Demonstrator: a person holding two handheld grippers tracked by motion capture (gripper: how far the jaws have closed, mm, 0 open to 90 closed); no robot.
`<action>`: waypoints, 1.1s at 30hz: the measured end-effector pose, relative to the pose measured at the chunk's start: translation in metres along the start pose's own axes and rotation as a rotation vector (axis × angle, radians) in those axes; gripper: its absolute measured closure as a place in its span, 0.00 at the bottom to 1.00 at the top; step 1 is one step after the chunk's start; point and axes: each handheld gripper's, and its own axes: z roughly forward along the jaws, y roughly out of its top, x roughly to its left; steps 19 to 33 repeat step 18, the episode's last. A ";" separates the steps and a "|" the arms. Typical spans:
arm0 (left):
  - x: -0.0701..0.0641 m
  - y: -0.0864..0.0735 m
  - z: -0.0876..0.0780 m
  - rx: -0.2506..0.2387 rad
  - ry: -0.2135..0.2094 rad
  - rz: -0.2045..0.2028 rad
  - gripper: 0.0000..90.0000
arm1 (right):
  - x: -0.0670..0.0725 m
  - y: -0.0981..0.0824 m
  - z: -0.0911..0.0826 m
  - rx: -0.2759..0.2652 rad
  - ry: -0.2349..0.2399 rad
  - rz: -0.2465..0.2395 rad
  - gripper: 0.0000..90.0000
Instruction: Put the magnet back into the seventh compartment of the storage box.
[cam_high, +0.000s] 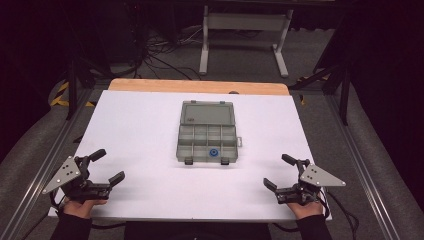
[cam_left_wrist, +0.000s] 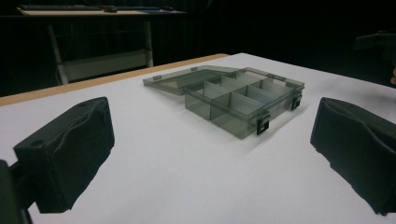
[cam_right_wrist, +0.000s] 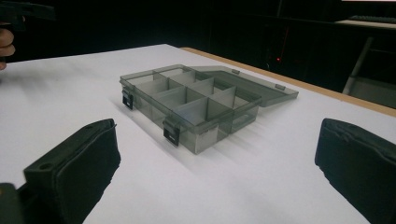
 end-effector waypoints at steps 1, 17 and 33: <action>0.000 0.000 0.000 -0.002 -0.002 0.001 0.00 | -0.001 -0.002 0.000 0.011 -0.005 0.002 0.00; 0.001 0.001 -0.001 -0.013 -0.010 -0.007 0.00 | 0.001 -0.008 0.011 0.030 -0.008 0.034 0.00; 0.001 0.001 -0.001 -0.013 -0.010 -0.007 0.00 | 0.002 -0.008 0.011 0.031 -0.010 0.032 0.00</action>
